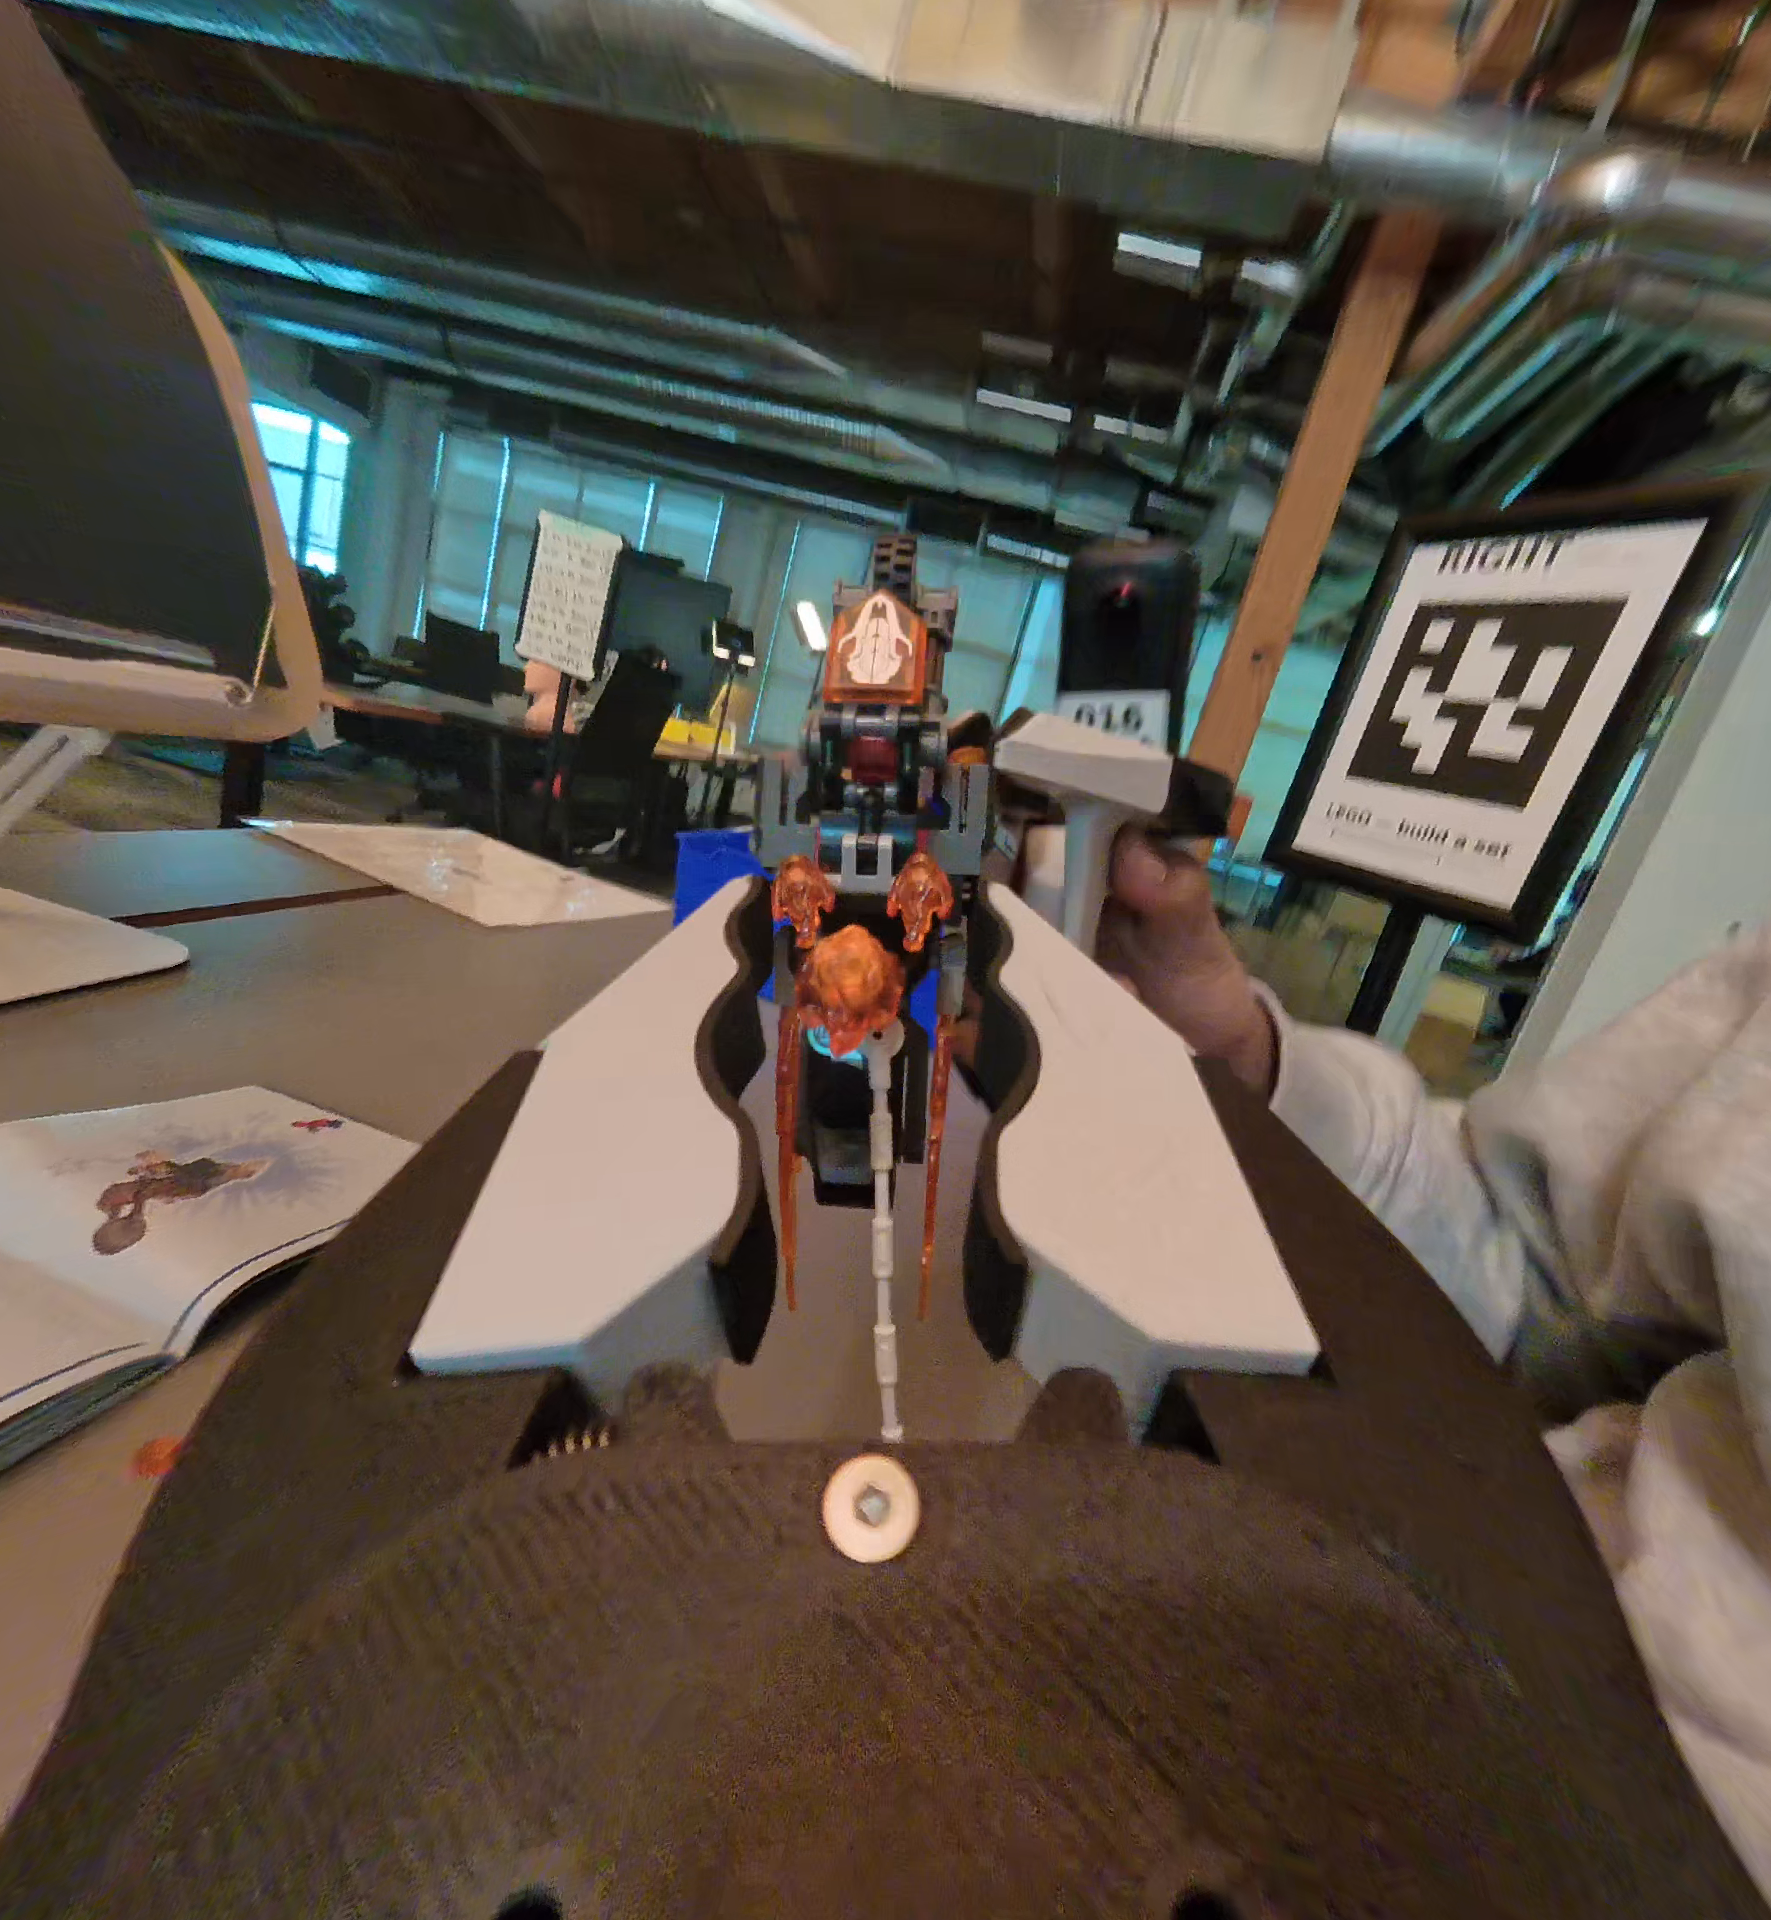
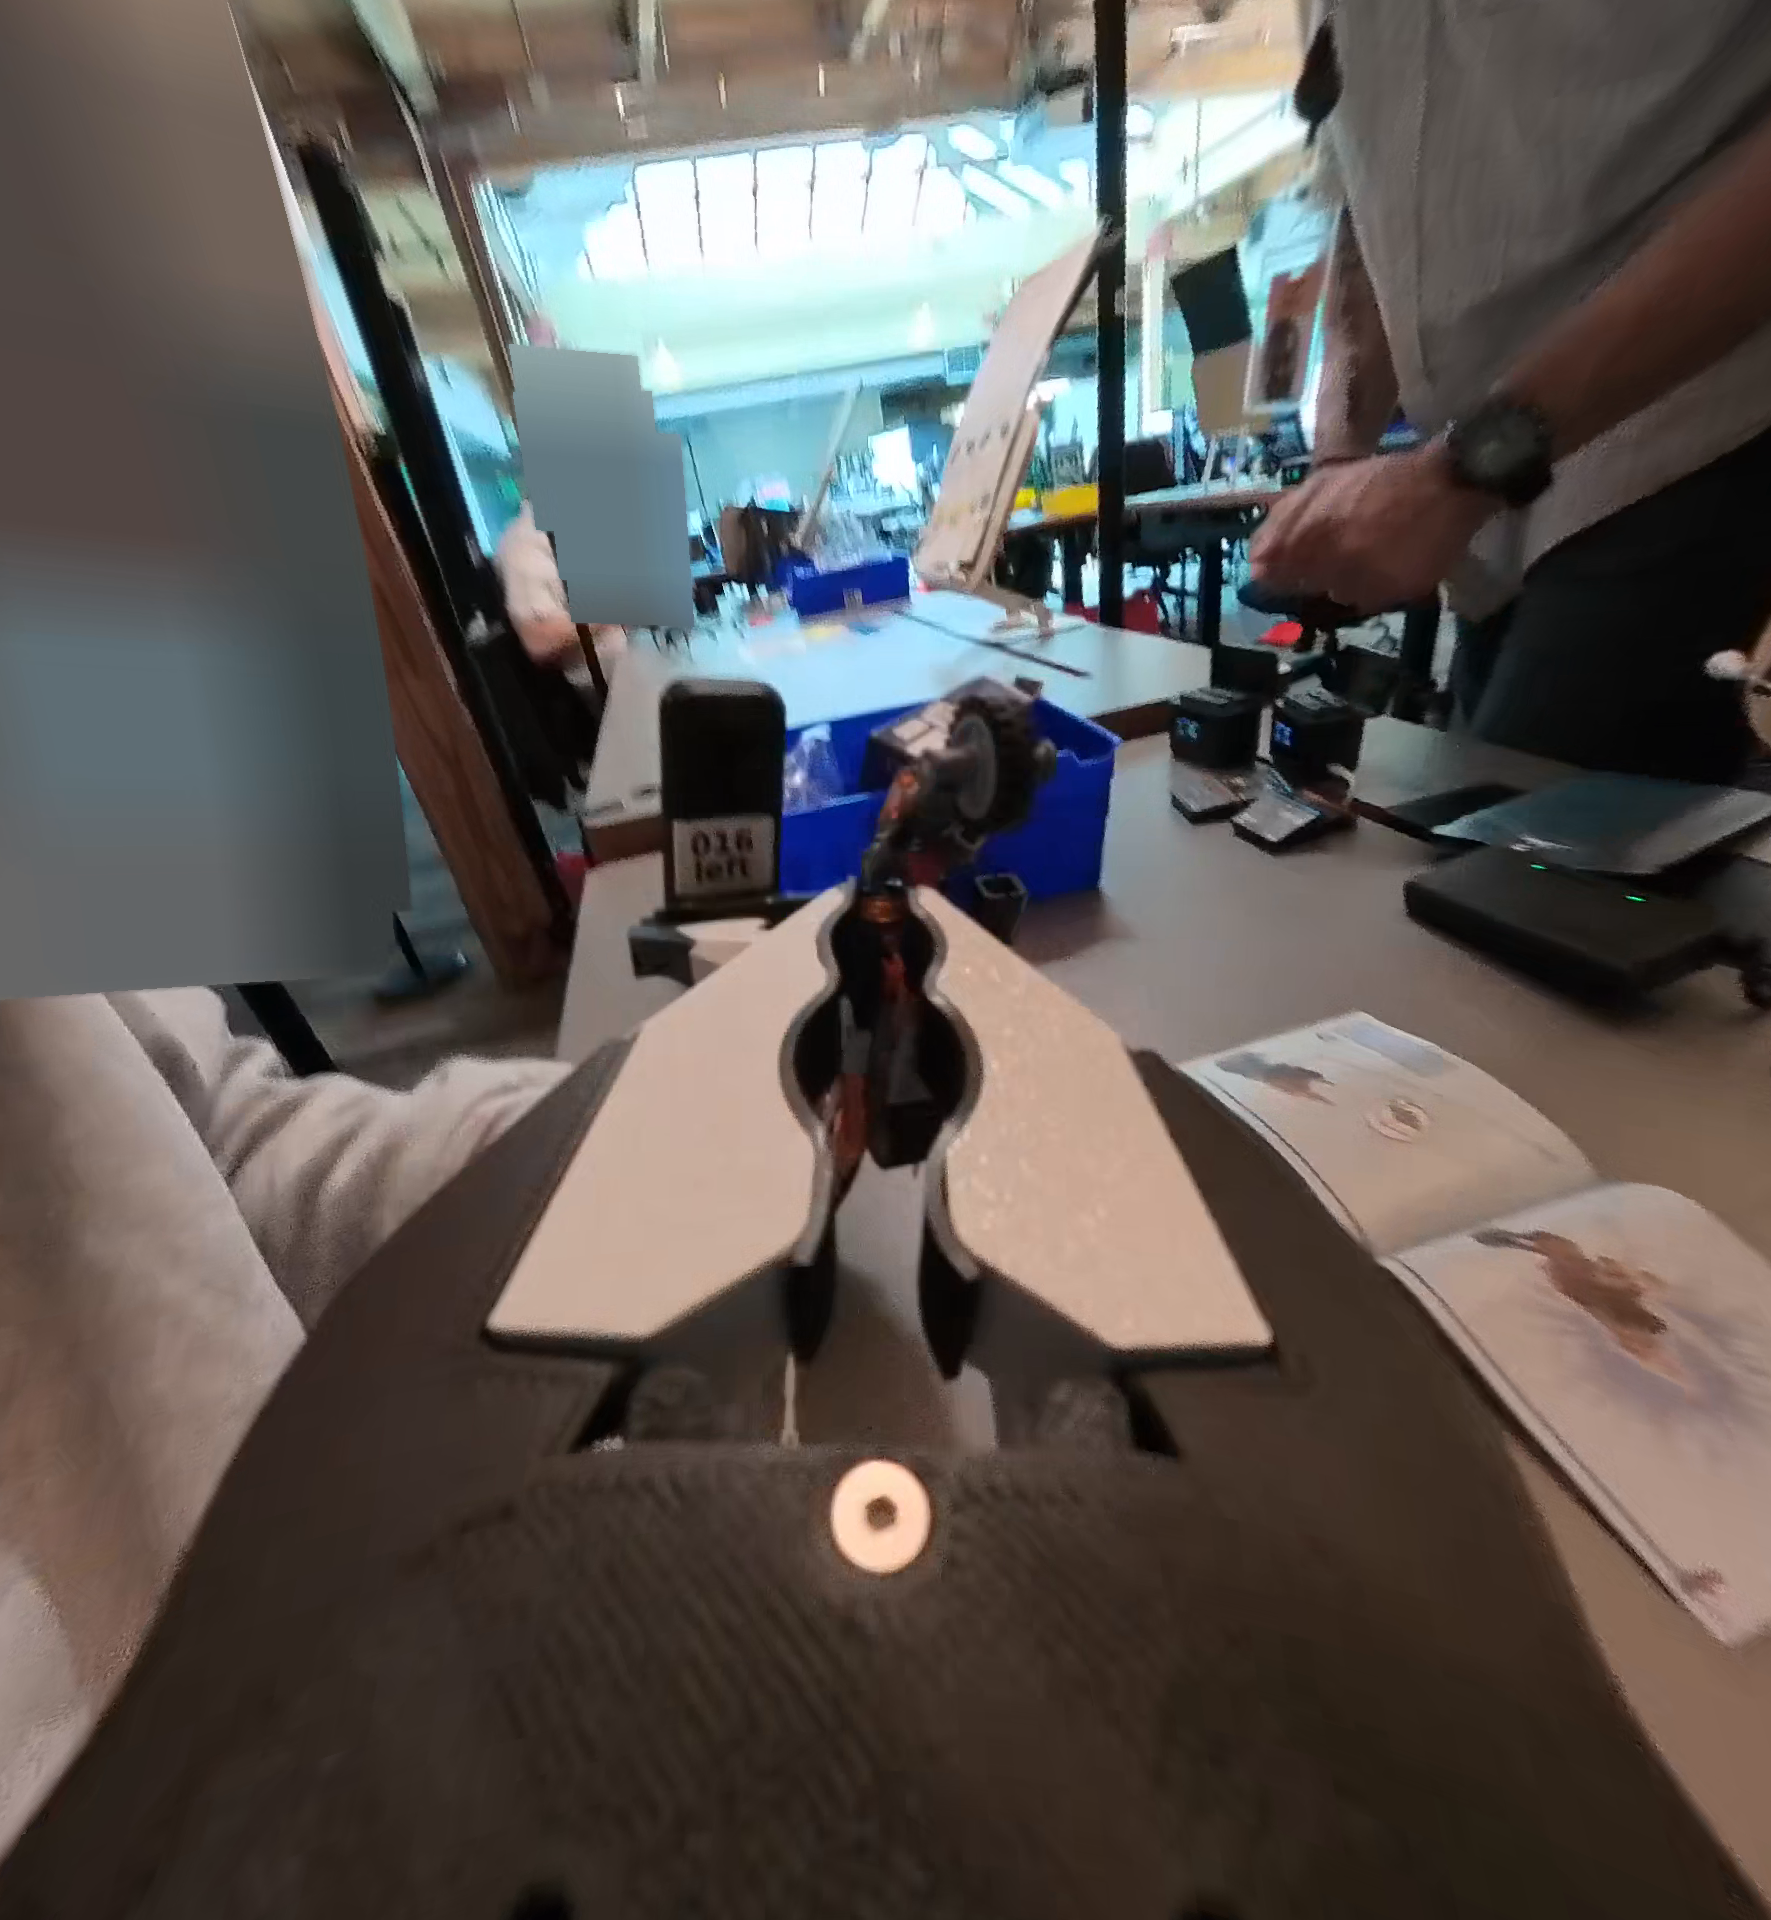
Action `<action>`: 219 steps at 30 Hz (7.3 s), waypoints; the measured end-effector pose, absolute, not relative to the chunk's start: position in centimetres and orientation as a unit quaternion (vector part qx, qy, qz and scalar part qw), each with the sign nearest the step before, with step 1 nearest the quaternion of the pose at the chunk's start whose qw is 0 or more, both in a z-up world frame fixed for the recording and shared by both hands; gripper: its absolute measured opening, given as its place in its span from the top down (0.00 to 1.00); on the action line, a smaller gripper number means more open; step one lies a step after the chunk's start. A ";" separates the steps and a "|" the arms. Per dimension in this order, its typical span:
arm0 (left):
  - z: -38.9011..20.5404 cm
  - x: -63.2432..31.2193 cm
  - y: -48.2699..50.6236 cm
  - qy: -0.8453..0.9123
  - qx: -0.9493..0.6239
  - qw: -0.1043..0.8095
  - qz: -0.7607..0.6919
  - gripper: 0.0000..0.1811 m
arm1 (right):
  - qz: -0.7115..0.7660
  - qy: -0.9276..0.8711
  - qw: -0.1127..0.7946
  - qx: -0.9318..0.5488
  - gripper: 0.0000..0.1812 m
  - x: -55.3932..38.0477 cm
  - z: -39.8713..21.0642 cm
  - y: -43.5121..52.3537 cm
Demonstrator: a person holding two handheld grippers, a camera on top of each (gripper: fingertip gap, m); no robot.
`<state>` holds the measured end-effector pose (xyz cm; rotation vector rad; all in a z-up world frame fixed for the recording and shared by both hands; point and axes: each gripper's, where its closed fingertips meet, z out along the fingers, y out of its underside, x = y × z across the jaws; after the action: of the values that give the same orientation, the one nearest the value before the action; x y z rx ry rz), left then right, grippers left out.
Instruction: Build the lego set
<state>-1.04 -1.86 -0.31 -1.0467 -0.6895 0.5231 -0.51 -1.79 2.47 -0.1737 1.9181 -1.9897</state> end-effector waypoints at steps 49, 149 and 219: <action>-1.1 -1.5 -1.1 -0.328 -0.498 0.771 0.223 0.81 | -0.560 0.814 0.096 -0.124 0.89 -1.1 0.3 1.7; -2.4 -2.1 -1.5 -0.346 -0.540 0.714 0.280 0.81 | -0.481 0.847 -0.110 -0.198 1.00 -1.9 -1.0 2.2; 0.6 -0.7 -3.6 -0.333 -0.429 0.788 0.290 0.81 | -0.789 0.550 0.269 -0.044 0.98 1.6 6.4 -3.4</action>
<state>-0.73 -3.57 0.63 -0.9235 -0.7169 0.6245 1.59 -3.42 6.36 -0.1173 1.4840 -2.1278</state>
